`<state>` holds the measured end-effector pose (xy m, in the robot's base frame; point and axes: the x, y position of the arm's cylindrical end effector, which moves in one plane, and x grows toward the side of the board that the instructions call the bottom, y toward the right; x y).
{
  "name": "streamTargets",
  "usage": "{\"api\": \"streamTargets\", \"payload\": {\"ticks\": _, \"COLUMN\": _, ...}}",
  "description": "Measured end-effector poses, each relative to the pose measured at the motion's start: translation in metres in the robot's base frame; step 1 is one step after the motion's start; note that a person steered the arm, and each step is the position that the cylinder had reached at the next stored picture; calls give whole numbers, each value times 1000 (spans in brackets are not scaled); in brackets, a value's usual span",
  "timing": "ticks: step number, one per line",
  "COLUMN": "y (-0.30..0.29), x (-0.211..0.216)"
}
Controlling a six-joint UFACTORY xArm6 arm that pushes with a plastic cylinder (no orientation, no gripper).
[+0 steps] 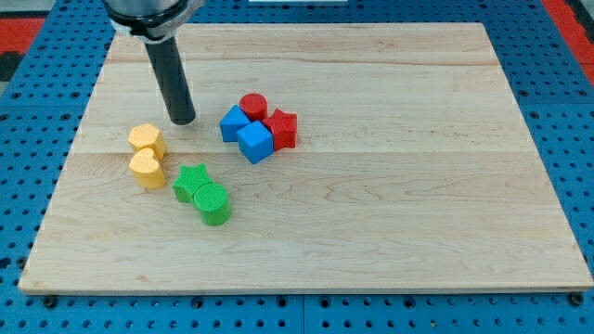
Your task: Slide the group of block to the bottom center
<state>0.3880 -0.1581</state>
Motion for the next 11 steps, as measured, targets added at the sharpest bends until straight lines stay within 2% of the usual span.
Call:
{"api": "streamTargets", "payload": {"ticks": 4, "y": -40, "x": 1}}
{"api": "streamTargets", "payload": {"ticks": 5, "y": -78, "x": 13}}
{"api": "streamTargets", "payload": {"ticks": 6, "y": -28, "x": 55}}
{"api": "streamTargets", "payload": {"ticks": 7, "y": -31, "x": 46}}
{"api": "streamTargets", "payload": {"ticks": 9, "y": 13, "x": 17}}
{"api": "streamTargets", "payload": {"ticks": 10, "y": 29, "x": 33}}
{"api": "streamTargets", "payload": {"ticks": 11, "y": 29, "x": 68}}
